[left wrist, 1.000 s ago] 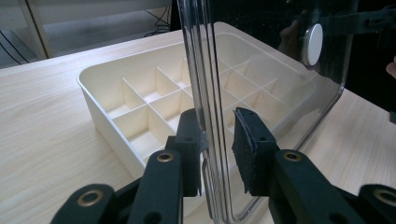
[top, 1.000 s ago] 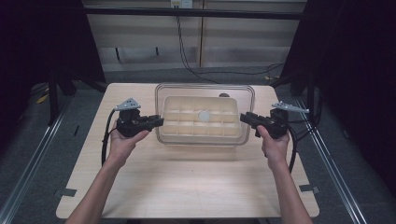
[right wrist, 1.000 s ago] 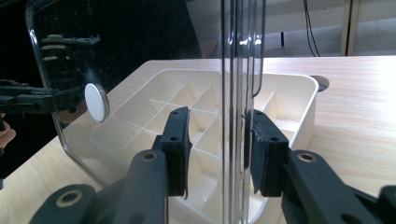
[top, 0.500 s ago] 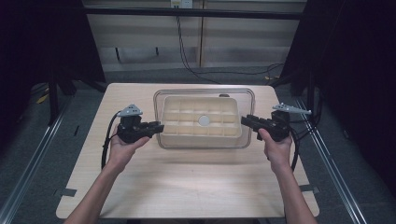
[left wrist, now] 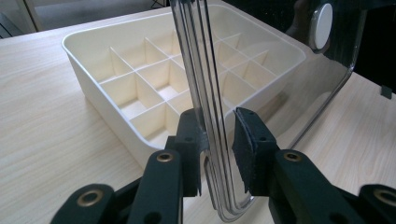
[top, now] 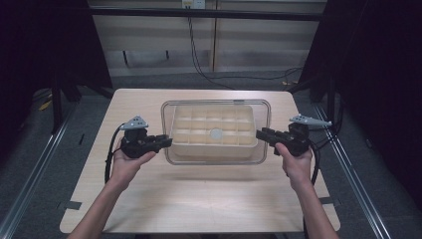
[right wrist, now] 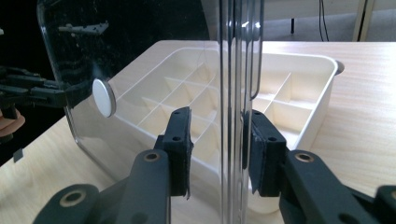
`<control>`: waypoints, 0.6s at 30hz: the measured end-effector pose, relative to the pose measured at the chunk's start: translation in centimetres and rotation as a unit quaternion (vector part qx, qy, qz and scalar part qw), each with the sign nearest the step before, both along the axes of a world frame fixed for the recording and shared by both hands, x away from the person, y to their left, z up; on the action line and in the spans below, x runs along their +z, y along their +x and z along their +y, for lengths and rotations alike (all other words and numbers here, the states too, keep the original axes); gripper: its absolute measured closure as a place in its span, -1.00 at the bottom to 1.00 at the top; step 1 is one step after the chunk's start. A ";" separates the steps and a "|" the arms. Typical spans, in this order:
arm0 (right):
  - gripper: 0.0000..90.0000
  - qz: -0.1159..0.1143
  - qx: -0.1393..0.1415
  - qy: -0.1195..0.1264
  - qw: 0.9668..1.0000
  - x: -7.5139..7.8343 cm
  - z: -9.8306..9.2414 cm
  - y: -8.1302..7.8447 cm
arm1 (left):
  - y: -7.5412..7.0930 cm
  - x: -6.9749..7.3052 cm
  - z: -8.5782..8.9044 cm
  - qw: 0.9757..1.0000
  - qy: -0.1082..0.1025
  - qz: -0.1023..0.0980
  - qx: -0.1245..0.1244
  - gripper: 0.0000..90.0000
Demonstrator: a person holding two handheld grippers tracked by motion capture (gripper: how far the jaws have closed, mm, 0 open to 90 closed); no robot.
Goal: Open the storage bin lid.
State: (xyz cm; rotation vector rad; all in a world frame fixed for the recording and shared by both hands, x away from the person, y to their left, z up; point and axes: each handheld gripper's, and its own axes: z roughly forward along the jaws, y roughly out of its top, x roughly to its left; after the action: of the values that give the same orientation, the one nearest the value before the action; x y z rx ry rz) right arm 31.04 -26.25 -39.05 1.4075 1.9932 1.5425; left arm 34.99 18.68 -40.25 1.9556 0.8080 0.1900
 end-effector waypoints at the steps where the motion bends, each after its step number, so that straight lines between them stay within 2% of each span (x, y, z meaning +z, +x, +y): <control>1: 0.44 0.000 0.001 0.001 1.000 -0.1 0.1 -0.1 | -0.1 -0.1 0.1 1.000 0.000 0.000 0.000 0.61; 12: 0.45 0.007 0.008 -0.001 1.000 -0.3 0.4 -1.1 | -1.0 0.1 0.5 1.000 0.000 0.007 -0.007 0.61; 15: 0.43 0.007 0.006 0.002 1.000 -0.5 0.3 -1.4 | -1.7 0.6 0.5 1.000 0.001 -0.002 -0.010 0.62; 18: 0.43 0.005 0.005 0.003 1.000 -0.5 0.3 -1.8 | -1.9 0.7 0.6 1.000 -0.001 0.000 -0.015 0.63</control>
State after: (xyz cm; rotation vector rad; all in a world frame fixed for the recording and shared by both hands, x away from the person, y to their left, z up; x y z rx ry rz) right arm 29.21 -25.98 -39.50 1.4122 2.0044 1.5501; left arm 33.05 19.26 -39.56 1.9648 0.7784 0.1719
